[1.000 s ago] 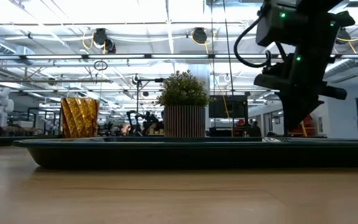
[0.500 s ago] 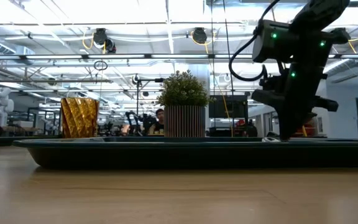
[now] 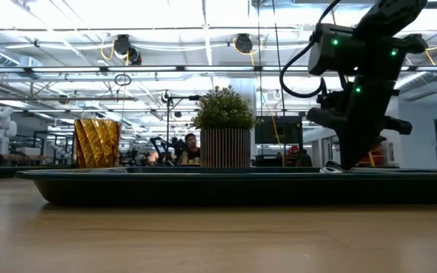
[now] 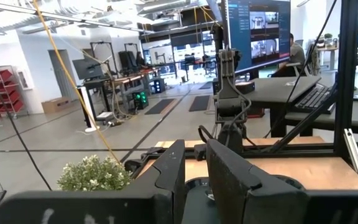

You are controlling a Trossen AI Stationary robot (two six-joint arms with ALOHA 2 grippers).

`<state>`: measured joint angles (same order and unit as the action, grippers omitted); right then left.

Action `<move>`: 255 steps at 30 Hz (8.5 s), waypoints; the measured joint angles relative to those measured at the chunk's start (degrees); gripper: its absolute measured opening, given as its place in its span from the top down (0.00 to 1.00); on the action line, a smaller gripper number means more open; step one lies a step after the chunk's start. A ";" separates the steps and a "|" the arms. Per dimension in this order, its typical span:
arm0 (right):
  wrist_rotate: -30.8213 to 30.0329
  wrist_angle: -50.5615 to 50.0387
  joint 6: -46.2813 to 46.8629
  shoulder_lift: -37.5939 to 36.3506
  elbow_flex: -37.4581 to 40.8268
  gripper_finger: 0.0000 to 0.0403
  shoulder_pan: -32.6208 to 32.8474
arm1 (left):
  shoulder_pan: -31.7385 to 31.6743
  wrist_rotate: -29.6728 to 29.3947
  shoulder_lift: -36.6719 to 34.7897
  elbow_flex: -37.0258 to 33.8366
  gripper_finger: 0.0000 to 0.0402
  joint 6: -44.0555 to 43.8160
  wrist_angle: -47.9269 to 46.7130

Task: Pick and place plate/cup/fork/spoon on tray
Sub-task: Adjust the fork on the serving tray, then put the cup on the top left on the serving tray

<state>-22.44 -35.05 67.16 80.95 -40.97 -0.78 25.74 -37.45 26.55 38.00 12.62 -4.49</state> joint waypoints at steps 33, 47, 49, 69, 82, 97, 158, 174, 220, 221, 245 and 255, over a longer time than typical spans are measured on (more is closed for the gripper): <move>1.50 -1.30 1.76 -1.55 -1.17 1.00 2.05 | 0.02 -0.11 0.02 0.00 0.82 0.30 -0.17; -0.19 0.62 4.17 -1.55 3.82 1.00 1.99 | 0.02 -0.11 0.02 0.00 0.82 0.17 -0.20; -0.48 0.59 4.16 -1.55 3.85 1.00 1.90 | 0.01 -0.11 0.02 0.00 0.82 0.17 -0.20; -3.26 0.70 -0.56 -1.87 -2.14 1.00 1.46 | 0.01 -0.15 0.02 0.00 0.82 0.20 -0.20; -3.36 5.45 -0.67 -1.86 1.42 1.00 -0.37 | 0.02 -0.15 0.02 0.00 0.82 0.17 -0.22; -2.97 7.81 0.24 -1.86 4.24 1.00 -0.37 | 0.00 -0.15 0.02 0.00 0.82 0.20 -0.22; 9.18 -8.35 14.07 7.01 -10.01 1.00 14.03 | 0.02 -0.13 0.02 0.00 0.82 -0.18 -0.46; 9.17 -2.72 16.19 7.06 -5.07 1.00 14.01 | 0.00 -0.13 0.02 0.00 0.82 -0.31 -0.46; -11.99 -11.06 -6.23 6.40 -21.06 1.00 11.64 | 0.02 -0.15 0.00 0.00 0.82 -0.35 -2.96; -12.04 -15.83 -3.97 6.40 -21.03 1.00 11.41 | 0.00 -0.15 0.02 0.00 0.82 -0.63 -3.14; -25.40 8.08 -46.91 -6.37 -16.41 1.00 12.72 | -2.36 -6.05 17.06 16.33 0.82 -44.66 -46.21; -17.54 32.37 -70.62 -17.33 -16.46 1.00 13.41 | -18.72 7.04 40.55 32.28 0.82 -48.24 -76.43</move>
<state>-39.98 -2.68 -3.46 63.62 -57.43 12.64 7.01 -30.41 67.09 70.28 -35.62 -80.92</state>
